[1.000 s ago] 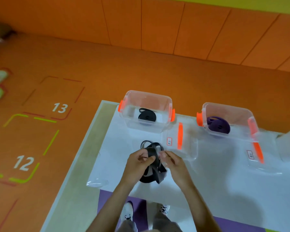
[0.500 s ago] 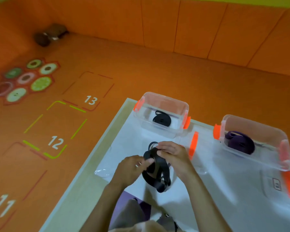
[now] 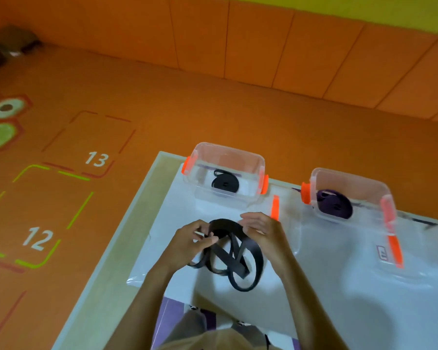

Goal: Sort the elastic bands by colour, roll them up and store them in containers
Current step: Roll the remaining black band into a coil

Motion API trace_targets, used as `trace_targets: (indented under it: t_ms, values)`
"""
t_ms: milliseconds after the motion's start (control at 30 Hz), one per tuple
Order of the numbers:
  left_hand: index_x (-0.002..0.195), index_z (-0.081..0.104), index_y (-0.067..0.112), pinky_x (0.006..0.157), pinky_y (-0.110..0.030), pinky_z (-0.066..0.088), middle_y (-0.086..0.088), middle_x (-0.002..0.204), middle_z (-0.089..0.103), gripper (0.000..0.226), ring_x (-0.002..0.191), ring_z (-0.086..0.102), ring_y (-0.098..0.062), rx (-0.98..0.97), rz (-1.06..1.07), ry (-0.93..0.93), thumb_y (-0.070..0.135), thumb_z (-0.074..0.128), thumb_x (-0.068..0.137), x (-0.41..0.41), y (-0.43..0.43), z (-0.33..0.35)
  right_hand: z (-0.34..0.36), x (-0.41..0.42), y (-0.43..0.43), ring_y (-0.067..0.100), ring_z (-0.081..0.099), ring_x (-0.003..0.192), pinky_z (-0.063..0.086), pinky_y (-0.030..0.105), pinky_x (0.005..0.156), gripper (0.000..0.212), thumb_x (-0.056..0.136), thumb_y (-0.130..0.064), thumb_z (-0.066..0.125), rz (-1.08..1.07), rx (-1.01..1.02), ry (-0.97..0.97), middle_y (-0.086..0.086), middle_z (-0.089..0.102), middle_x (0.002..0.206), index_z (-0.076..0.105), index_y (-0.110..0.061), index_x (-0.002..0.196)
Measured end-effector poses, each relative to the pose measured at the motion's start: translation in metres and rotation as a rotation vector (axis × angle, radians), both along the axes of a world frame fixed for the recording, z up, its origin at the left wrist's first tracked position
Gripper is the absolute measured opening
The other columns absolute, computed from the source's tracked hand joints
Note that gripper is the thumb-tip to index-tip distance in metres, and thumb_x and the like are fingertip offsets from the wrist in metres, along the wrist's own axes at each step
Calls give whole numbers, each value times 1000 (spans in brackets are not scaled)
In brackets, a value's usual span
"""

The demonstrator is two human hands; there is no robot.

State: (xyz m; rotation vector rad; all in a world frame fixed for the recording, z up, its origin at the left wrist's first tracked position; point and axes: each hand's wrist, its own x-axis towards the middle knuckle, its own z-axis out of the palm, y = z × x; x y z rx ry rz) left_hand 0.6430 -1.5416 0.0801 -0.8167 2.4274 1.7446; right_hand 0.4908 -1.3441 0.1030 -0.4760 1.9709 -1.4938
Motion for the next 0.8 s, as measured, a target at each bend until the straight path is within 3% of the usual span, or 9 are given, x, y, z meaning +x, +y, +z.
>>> trace_targets:
  t_ms: [67,133,200,267,333,400,500,667,800]
  values:
    - [97,73,44,79,-15,53,18,101,74,22,92,69,-6,-45,-36,70,31,87,86,-7,-6,6,3,6,-7,5,74,101,57,27,93,30,98,-5,70,-24,56,103,-15,80,100,78,-33,98]
    - [91,70,54,78,-24,57,20,95,73,35,87,69,-7,-143,-92,94,30,92,79,-12,-9,7,11,19,-23,-1,73,94,55,21,85,18,99,-27,68,-46,110,125,-24,77,96,78,-41,93]
    - [86,68,44,75,-29,58,16,88,71,27,81,68,-9,-188,-70,113,41,92,75,-16,-8,5,14,32,-37,-3,71,90,51,12,79,12,93,-45,70,-129,147,159,-26,75,93,75,-49,83]
    - [85,65,35,69,-24,56,14,83,68,33,78,67,-10,-185,4,149,55,88,72,-18,-7,4,12,41,-45,-1,69,90,49,8,76,17,93,-39,77,-230,202,278,-17,74,93,73,-48,79]
    - [85,63,36,68,-21,55,16,83,67,33,80,65,-8,-179,36,181,59,84,73,-20,-8,8,14,48,-52,0,70,87,49,7,72,4,92,-36,80,-219,245,277,-13,74,94,76,-37,89]
    - [87,65,37,70,-27,58,16,85,67,22,82,65,-9,-197,16,228,50,82,79,-21,-13,11,16,55,-59,-3,71,81,52,8,70,14,89,-34,82,-199,256,206,-12,77,89,79,-24,98]
    - [99,71,33,80,-35,61,15,94,69,20,89,66,-9,-200,-79,292,33,85,84,-21,-23,11,16,61,-66,3,74,84,59,20,79,24,87,-32,85,-230,267,188,-7,79,93,77,-17,104]
    - [119,74,22,89,-23,61,29,95,74,46,92,74,0,7,-158,349,27,94,78,-12,-30,12,21,62,-61,7,77,83,65,28,81,17,86,-21,85,-331,224,142,-6,80,88,76,-16,100]
    - [108,77,38,92,-12,52,22,108,75,35,106,69,0,-27,-102,446,30,93,78,-16,-29,22,33,64,-60,24,80,89,66,39,80,18,90,-7,81,-411,36,-10,5,81,92,69,-11,103]
